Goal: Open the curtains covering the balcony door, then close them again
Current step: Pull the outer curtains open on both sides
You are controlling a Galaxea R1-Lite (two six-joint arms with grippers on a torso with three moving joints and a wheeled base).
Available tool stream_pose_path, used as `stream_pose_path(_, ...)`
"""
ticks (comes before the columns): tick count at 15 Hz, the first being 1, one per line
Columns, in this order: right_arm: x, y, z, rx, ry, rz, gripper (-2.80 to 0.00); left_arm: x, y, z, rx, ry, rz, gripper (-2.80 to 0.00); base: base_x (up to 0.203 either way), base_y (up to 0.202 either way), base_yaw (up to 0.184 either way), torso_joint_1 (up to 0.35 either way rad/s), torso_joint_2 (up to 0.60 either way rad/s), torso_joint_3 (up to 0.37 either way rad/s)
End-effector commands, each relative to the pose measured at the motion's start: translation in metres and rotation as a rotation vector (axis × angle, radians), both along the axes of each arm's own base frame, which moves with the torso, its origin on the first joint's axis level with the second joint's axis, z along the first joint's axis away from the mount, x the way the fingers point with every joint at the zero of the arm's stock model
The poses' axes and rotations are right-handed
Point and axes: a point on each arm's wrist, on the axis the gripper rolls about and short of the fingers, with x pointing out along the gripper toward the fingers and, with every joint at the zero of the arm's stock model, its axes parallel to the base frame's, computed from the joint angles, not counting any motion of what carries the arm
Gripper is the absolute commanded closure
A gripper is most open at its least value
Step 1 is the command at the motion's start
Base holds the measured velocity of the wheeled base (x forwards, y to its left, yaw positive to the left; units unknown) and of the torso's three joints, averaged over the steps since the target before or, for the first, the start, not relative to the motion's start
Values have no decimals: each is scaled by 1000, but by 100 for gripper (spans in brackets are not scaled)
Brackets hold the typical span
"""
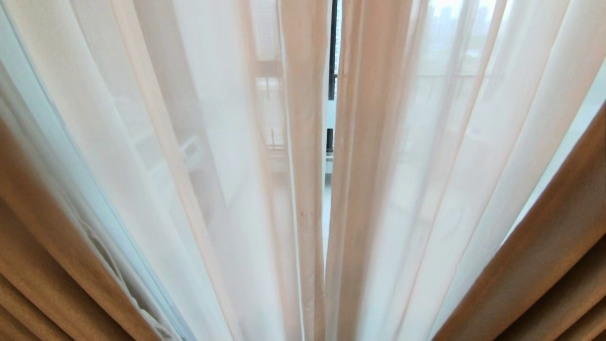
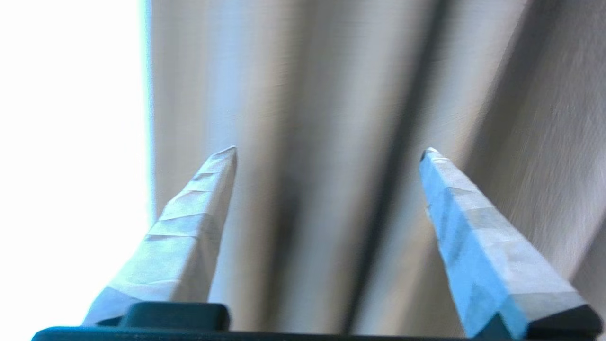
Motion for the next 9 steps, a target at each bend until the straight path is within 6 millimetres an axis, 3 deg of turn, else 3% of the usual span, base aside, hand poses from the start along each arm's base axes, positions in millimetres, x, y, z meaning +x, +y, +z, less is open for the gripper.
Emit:
stream_pose_path(1,-24,25,-8,-39,-28,-34,-280,0,0,0,-2,0,0,0,0,0,0,0,0,0)
stream_pose_path(5,-43,49,-25,-54,-38,-59,-280,0,0,0,-1,0,0,0,0,0,0,0,0,0)
stream_pose_path(9,-48,58,-40,16,16,-32,-280,0,0,0,-1,0,0,0,0,0,0,0,0,0)
